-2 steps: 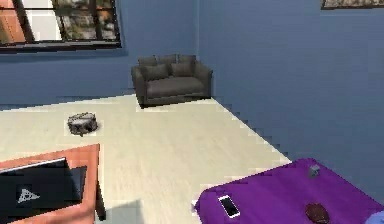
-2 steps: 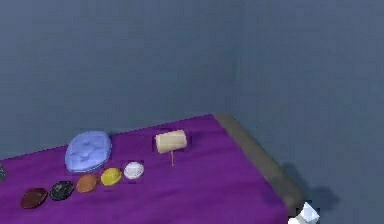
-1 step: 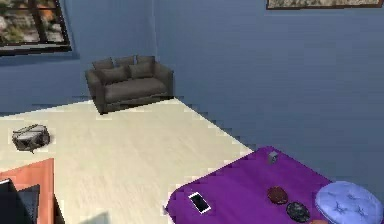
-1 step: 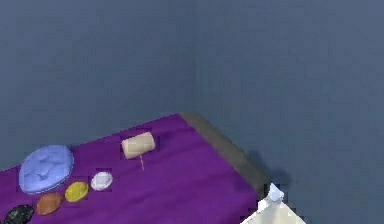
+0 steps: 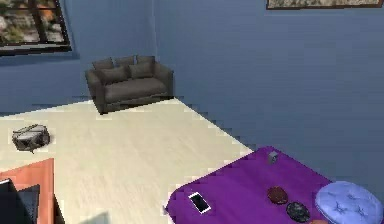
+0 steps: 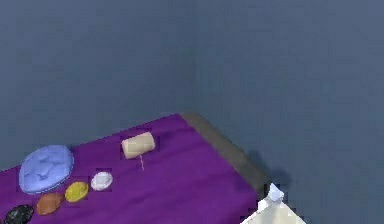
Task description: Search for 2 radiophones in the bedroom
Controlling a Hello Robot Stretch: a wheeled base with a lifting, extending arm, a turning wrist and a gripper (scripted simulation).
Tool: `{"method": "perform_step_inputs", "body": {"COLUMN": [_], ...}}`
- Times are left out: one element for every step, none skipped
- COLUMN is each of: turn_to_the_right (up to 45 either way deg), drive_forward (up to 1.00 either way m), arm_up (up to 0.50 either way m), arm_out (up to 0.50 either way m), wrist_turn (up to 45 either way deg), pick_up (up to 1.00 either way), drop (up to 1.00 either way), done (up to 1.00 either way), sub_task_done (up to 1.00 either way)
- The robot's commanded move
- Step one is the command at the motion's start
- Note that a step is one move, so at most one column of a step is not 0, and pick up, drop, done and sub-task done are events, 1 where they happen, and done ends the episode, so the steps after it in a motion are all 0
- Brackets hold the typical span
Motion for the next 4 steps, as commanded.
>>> {"method": "perform_step_inputs", "body": {"turn_to_the_right": [-45.0,-45.0,-30.0,-3.0], "drive_forward": [0.0,0.0,0.0,0.0], "arm_up": [0.0,0.0,0.0,0.0], "arm_out": [0.0,0.0,0.0,0.0], "wrist_turn": [0.0,0.0,0.0,0.0], "pick_up": [0.0,0.0,0.0,0.0], "drop": [0.0,0.0,0.0,0.0], "done": [0.0,0.0,0.0,0.0], "sub_task_done": [0.0,0.0,0.0,0.0]}}
